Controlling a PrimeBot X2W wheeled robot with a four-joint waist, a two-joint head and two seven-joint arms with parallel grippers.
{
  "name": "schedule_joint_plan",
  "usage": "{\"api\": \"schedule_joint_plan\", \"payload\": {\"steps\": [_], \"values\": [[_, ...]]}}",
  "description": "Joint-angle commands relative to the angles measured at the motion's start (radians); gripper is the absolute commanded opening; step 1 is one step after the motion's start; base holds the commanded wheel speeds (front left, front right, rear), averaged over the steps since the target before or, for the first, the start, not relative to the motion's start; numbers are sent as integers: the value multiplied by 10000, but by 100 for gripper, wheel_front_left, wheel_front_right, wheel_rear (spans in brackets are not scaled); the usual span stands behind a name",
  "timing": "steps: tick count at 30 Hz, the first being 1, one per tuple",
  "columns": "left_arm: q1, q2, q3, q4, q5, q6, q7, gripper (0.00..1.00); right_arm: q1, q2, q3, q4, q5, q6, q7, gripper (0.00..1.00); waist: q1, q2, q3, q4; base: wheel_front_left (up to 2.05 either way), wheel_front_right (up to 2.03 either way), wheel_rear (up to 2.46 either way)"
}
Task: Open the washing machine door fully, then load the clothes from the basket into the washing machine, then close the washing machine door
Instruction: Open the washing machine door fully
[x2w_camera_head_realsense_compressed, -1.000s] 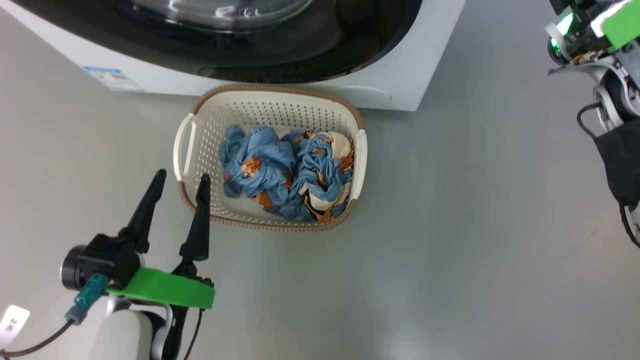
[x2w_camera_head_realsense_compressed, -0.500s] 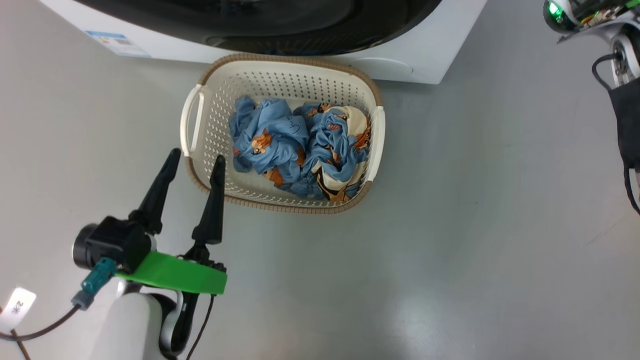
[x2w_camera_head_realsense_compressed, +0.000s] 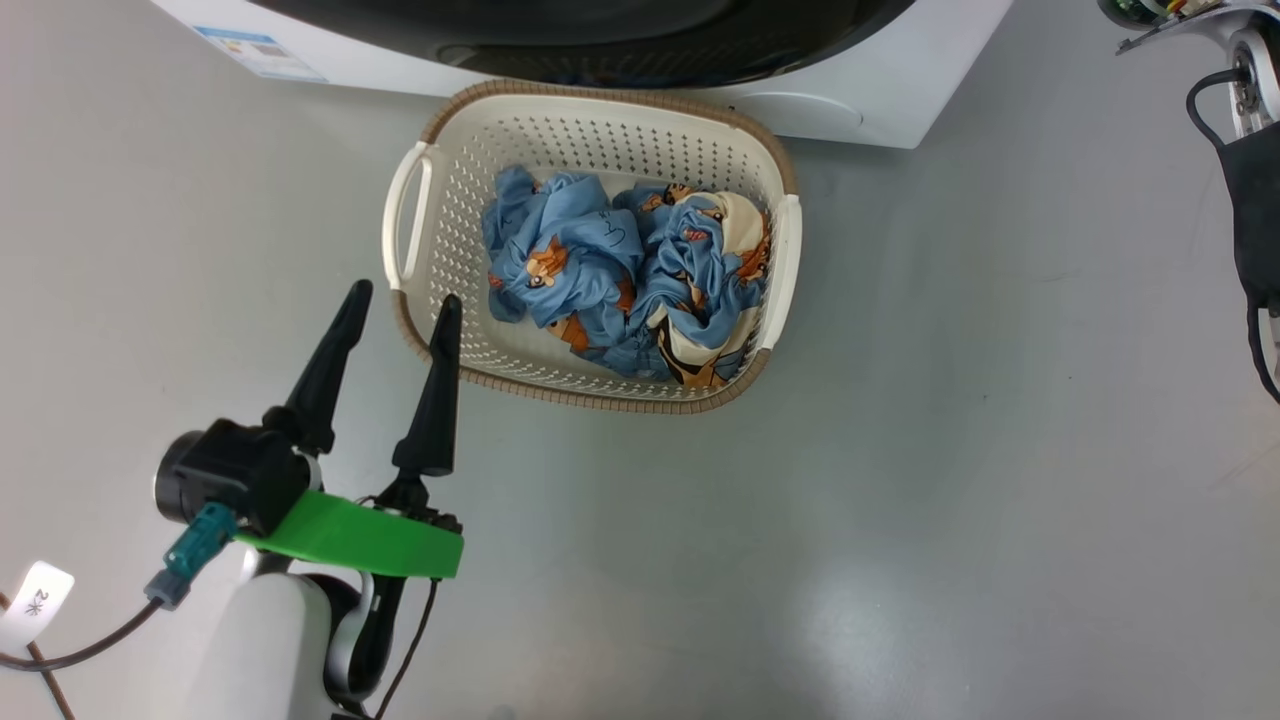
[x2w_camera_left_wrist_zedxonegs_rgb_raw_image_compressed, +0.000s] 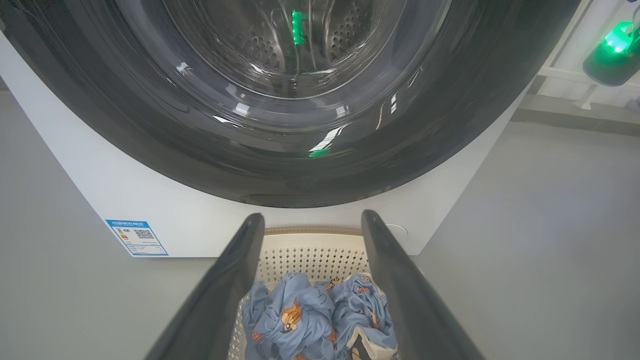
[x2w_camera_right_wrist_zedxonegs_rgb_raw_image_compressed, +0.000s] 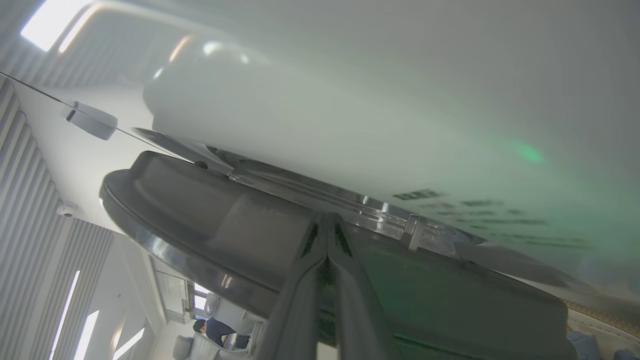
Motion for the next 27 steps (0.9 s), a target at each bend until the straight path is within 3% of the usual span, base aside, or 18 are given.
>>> {"api": "schedule_joint_plan", "payload": {"steps": [1, 12, 27], "values": [[-62, 199, 275, -278, -88, -13, -63, 100, -99, 197, 10, -249, -150, 16, 63, 0, 0, -1, 34, 31, 0, 0, 0], [-191, 199, 197, -280, -176, -5, -63, 100, -155, 358, 28, -386, -459, 16, 226, 0, 0, -1, 174, 136, 0, 0, 0], [32, 199, 268, -158, -43, 36, -63, 100, 966, 578, 497, -842, -653, 16, 683, 0, 0, -1, -502, -39, 0, 0, 0]]}}
